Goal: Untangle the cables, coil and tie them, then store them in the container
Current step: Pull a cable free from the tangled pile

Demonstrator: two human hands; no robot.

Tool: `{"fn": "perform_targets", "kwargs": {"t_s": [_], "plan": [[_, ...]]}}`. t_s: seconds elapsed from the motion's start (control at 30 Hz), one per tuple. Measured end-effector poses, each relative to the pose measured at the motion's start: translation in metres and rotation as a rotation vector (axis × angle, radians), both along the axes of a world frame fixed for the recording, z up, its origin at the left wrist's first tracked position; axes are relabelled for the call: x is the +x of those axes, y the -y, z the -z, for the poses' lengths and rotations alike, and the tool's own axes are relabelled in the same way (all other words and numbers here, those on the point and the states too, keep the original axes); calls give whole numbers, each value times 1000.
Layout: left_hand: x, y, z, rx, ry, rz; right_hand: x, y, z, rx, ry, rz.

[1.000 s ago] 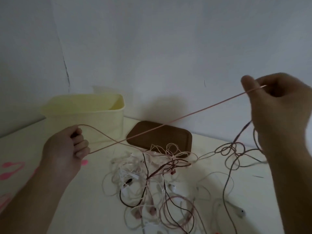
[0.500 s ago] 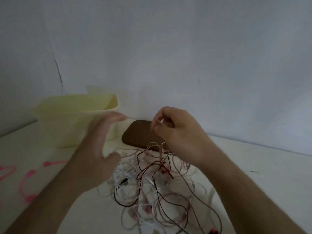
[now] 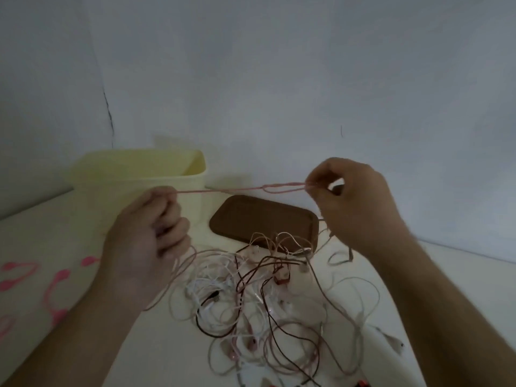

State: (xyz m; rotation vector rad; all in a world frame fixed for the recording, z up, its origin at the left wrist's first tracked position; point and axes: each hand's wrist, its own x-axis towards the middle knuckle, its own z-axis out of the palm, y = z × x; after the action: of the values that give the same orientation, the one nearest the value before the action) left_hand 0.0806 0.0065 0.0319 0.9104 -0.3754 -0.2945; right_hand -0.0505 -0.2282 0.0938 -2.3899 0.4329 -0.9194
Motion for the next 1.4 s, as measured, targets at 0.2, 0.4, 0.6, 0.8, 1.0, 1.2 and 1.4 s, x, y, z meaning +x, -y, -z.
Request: {"fn": "perform_targets", "kwargs": {"t_s": [0.2,0.4,0.6,0.8,1.0,1.2,1.4], "plan": [[23,-11,6,-56,-187,-57,-10,27,-1,-64,79,257],[34,-21,11,-66,-174,-137,-13,40,-3,6,155,332],[39,-20,14,-67,-166,-138,-17,36,-12,564,306,-25],[42,-21,16,-33,-169,-107,-22,36,-17,742,378,-179],[46,-22,18,-16,-156,-51,-23,38,-22,972,421,-303],[45,-24,17,-27,-152,-30,-27,48,-23,962,362,-425],[39,-25,12,-26,-99,-25,-33,58,-25,946,297,-432]]}}
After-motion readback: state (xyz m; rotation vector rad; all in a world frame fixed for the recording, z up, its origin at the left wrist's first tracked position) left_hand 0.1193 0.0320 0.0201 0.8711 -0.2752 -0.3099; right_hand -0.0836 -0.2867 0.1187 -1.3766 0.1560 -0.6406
